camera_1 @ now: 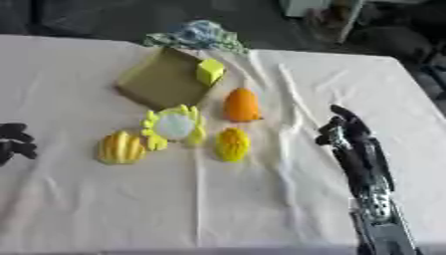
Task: Pick up objects on the table and place them in the box.
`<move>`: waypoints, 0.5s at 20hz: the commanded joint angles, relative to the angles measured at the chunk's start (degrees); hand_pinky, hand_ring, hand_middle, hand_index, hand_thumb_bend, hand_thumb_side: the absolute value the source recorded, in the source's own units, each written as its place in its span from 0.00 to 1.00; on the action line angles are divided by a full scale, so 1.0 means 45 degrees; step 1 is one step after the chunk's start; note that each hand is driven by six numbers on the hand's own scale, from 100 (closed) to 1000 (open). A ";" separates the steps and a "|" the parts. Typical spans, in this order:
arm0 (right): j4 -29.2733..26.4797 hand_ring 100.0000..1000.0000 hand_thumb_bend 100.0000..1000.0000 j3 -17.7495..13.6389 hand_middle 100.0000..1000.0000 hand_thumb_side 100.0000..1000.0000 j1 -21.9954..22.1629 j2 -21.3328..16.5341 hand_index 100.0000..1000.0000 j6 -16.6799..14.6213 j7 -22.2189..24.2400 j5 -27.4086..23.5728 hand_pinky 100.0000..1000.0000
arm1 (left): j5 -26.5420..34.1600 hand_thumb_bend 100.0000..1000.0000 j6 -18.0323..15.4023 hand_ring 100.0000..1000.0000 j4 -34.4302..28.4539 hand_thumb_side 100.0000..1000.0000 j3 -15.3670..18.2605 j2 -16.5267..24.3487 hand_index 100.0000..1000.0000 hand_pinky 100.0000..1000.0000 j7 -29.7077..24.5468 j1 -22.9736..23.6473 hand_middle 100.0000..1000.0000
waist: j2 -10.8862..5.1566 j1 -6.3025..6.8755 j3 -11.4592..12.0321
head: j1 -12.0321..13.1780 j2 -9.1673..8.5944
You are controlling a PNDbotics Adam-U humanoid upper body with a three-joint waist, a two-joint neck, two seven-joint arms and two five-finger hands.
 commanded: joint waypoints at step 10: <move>-0.0150 0.45 0.00 -0.0068 0.45 0.54 -0.0086 -0.0172 0.83 -0.0022 0.0004 0.0079 0.50 | -0.0091 0.00 -0.0275 0.45 -0.0383 0.86 -0.0131 0.1209 0.71 0.73 -0.0260 -0.0508 0.52 | 0.0028 0.0266 -0.0065 | -0.0044 -0.0042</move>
